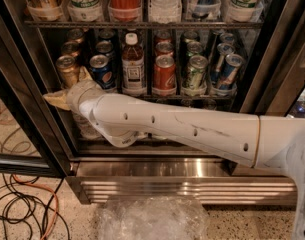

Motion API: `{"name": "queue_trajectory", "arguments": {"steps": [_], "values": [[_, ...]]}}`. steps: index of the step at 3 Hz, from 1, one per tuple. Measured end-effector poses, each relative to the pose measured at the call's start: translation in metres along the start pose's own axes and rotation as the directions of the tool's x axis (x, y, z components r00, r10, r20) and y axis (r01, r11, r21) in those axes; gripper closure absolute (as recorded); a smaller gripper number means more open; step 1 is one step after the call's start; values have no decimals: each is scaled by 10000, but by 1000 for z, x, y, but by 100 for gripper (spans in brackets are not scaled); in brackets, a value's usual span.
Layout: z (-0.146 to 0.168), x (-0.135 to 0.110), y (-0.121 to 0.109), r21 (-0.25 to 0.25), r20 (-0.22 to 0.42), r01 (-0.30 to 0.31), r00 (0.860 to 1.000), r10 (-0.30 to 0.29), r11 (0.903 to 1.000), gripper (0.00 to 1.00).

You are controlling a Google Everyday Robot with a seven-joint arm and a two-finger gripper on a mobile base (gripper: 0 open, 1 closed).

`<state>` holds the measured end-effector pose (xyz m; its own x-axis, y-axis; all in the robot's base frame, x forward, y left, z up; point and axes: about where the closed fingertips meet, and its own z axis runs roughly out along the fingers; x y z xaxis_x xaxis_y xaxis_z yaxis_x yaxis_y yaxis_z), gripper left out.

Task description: Pick orange can from middle shelf of fridge

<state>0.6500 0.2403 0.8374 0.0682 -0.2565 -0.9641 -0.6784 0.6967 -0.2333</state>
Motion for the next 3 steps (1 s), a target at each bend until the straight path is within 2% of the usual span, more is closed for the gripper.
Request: {"name": "queue_trajectory", "arguments": {"steps": [3], "values": [[28,4,-25,560,-83,619,9981,-615,9965,19]]}}
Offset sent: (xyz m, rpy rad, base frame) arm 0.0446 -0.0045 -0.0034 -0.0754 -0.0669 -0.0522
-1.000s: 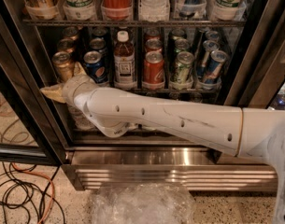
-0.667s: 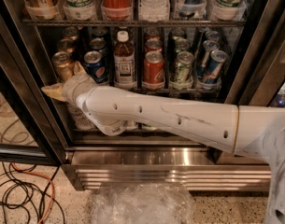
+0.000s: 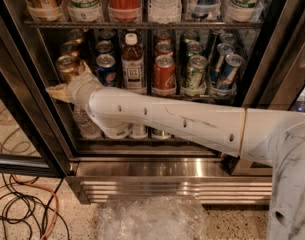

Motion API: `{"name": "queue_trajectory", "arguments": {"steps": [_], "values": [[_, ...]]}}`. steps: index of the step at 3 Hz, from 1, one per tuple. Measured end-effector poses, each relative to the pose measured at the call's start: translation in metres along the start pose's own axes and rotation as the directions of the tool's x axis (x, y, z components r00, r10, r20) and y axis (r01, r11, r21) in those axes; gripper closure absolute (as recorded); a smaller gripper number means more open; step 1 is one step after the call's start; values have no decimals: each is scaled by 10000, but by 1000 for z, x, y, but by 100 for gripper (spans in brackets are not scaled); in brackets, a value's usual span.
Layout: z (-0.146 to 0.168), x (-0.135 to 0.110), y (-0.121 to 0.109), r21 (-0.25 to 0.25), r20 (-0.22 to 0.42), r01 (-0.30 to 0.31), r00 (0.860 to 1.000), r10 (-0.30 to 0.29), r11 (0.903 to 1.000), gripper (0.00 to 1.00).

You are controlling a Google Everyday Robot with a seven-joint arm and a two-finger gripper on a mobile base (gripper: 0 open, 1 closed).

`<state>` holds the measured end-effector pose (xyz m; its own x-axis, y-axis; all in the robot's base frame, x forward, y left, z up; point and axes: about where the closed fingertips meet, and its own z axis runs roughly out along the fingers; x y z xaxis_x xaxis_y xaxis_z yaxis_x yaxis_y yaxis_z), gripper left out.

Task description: Pick orange can from middle shelf of fridge

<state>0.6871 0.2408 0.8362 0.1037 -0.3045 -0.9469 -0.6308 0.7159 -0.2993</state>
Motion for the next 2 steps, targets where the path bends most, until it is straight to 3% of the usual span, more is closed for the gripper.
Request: {"name": "queue_trajectory", "arguments": {"steps": [1,2], "values": [[-1,0,1,0,1,0,10000,0,10000,30],[7,-7,3,171,245,-137,9996,133,9998,48]]}}
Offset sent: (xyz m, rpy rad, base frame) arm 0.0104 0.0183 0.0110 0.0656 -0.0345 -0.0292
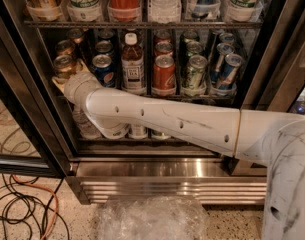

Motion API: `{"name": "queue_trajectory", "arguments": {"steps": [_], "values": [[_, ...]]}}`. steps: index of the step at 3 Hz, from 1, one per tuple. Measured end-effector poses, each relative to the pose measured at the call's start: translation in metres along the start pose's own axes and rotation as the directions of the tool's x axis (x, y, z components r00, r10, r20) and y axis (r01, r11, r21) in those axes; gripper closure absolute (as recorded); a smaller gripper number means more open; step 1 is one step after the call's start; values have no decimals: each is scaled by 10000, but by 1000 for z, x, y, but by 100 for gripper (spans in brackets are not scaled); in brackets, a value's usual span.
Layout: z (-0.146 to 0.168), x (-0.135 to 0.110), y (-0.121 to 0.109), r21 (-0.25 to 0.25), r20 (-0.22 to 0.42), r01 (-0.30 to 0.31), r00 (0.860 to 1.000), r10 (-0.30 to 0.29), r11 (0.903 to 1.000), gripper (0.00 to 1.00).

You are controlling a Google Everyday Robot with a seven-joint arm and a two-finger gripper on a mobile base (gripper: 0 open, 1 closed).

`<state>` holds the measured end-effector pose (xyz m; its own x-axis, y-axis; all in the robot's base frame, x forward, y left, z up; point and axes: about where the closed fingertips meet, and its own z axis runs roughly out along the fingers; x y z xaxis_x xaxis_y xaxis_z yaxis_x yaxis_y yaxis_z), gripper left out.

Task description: Pick orange can from middle shelf of fridge

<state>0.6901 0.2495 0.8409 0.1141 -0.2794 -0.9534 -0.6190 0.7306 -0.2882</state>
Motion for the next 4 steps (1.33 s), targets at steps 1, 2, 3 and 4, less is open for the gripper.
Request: {"name": "queue_trajectory", "arguments": {"steps": [1,2,3,4], "values": [[-4,2,2,249,55,-223,9997,222,9994,71],[-7,0,2,309,49,-302,9995,300,9991,94],[-7,-5,-6,267,179,-438,9989,433,9987,100],[-2,-42,-42,380,1000,-377,9944,337,9986,100]]}}
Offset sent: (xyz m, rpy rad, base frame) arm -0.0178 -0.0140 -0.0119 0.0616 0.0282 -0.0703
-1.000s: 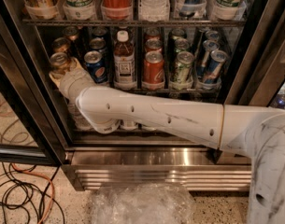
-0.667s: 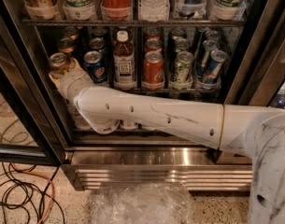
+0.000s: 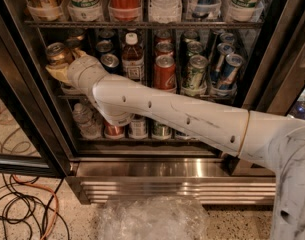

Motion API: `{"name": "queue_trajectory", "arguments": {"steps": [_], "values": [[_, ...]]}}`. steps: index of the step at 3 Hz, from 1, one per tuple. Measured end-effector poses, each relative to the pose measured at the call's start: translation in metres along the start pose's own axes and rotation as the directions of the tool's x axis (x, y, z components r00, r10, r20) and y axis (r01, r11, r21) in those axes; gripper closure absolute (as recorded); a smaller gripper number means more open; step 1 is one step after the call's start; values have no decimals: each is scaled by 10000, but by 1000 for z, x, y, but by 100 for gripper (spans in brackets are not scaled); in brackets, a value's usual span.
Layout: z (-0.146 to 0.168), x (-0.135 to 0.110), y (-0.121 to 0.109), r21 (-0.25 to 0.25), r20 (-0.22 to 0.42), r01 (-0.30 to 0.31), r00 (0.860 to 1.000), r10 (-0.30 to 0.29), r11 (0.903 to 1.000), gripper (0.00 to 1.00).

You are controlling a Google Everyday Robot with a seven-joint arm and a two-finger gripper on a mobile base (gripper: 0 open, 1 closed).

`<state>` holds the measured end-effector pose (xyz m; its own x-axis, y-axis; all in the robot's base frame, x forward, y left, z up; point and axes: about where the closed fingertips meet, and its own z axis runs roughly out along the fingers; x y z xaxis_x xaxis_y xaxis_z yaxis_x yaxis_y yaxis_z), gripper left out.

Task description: Pick orange can from middle shelf of fridge

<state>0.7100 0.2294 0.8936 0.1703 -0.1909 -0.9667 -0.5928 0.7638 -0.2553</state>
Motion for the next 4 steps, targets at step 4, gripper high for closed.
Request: {"name": "queue_trajectory", "arguments": {"steps": [4], "values": [[-33,5,16,-1307,-692,-952,9938,867,9868,100]]}}
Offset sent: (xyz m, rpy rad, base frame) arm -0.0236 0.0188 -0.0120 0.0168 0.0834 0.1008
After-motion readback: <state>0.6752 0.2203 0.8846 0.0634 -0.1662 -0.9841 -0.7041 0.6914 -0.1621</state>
